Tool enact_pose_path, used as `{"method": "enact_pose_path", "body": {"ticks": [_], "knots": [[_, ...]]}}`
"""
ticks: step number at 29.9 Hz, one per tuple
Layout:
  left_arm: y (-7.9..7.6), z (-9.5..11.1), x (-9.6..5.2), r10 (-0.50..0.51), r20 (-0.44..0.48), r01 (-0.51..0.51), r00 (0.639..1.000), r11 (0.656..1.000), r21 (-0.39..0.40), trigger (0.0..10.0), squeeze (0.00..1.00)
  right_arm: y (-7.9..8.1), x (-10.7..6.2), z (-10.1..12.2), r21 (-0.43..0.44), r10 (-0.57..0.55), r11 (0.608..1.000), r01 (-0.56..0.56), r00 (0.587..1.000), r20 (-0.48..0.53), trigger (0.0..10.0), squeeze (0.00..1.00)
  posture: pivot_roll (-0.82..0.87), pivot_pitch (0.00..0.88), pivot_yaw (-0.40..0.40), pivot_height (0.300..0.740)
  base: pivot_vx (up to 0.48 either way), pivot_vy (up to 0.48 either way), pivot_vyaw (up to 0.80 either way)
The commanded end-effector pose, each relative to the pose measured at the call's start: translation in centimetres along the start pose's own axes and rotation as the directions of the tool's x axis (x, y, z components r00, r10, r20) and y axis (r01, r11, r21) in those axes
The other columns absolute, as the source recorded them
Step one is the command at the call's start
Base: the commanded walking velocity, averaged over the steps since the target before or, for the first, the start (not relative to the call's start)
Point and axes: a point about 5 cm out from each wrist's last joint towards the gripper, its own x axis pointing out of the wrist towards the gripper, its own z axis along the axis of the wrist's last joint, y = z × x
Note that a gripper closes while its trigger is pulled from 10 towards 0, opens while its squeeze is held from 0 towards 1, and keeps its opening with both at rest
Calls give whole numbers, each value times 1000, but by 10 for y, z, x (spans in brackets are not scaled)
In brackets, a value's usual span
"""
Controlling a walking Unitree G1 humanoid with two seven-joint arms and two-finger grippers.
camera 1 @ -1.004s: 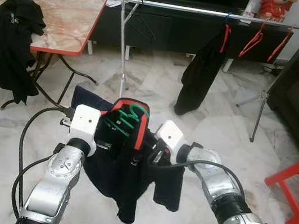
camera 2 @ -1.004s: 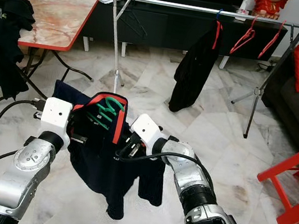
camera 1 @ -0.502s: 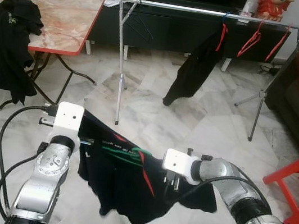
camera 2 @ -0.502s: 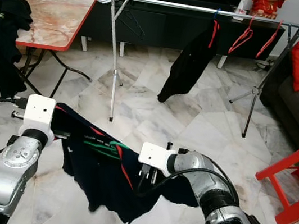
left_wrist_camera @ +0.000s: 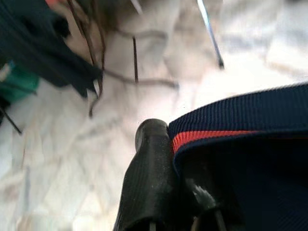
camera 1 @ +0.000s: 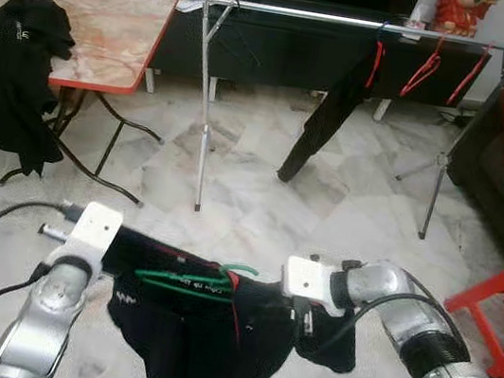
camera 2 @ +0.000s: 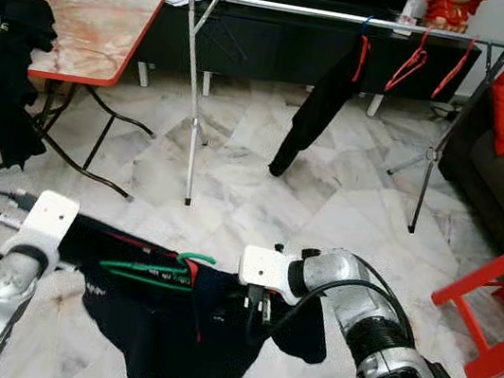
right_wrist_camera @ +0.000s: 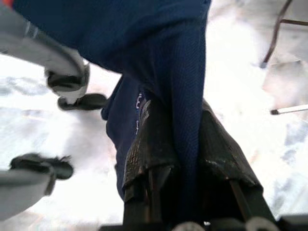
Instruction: Hang hanger
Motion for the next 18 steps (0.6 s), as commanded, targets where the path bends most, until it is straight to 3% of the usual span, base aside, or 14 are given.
{"method": "enact_pose_path", "body": {"ticks": [1,4,9,10,11,13,14,15,16,18], "knots": [[19,-15,-1,64,-72,-63,995,998,21,0,0,-1,-15,-6,11,6,1000,-6,1000,-13,0,0,-3,0,-29,740,0,0,0],[17,-31,-5,10,-132,-11,991,1000,-10,0,0,2,-21,-7,23,66,998,-67,998,5,0,0,-5,0,-31,740,0,0,0],[12,-36,-6,-39,-144,37,989,999,-20,0,0,5,-22,-8,27,102,994,-102,995,7,0,0,-5,0,-31,740,0,0,0],[0,-40,-12,-171,-146,163,974,984,-70,10000,0,6,-20,-7,32,112,993,-112,994,18,0,0,-1,0,-34,740,0,0,0],[-12,-43,-20,-301,-138,289,944,952,-104,10000,0,7,-19,-7,36,120,992,-121,992,25,0,0,2,0,-36,740,0,0,0],[-23,-46,-30,-436,-123,420,891,897,-139,10000,0,8,-17,-6,39,131,990,-132,991,34,0,0,2,0,-36,740,0,0,0],[-23,-47,-32,-449,-118,433,886,891,-138,10000,153,8,-18,-6,41,138,989,-140,990,40,0,0,8,0,-38,740,0,0,0],[-23,-47,-32,-453,-114,437,884,889,-137,10000,153,8,-18,-5,42,143,989,-145,989,45,0,0,7,0,-38,740,0,0,0],[-21,-49,-32,-441,-124,427,889,895,-129,10000,255,7,-19,-4,42,144,988,-146,988,47,0,0,6,0,-38,740,0,0,0],[-19,-51,-31,-424,-139,410,895,904,-117,10000,239,6,-20,-5,42,142,989,-143,989,42,0,0,6,0,-38,740,0,0,0]]}}
